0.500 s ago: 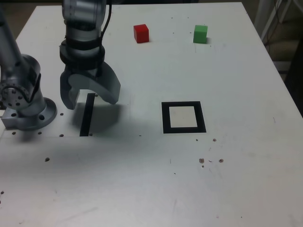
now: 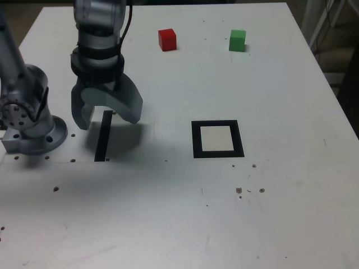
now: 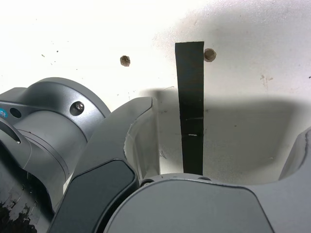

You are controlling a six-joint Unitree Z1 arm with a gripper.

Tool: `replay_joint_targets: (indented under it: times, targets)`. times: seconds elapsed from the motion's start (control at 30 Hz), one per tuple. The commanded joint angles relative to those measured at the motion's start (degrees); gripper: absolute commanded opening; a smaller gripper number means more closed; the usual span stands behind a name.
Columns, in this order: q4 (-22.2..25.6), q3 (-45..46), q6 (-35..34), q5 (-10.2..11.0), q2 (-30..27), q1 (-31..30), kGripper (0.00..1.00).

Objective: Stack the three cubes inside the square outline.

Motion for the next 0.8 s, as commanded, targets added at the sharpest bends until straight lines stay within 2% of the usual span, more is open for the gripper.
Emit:
replay_joint_targets:
  times: [0.0,0.33,0.77]
  targets:
    - [0.0,-0.1,-0.1,0.0,0.2,-0.1,0.98]
    - [0.9,-1.1,0.6,1.2,0.5,0.9,0.98]
    - [5.3,-7.0,8.1,3.5,0.4,9.7,0.98]
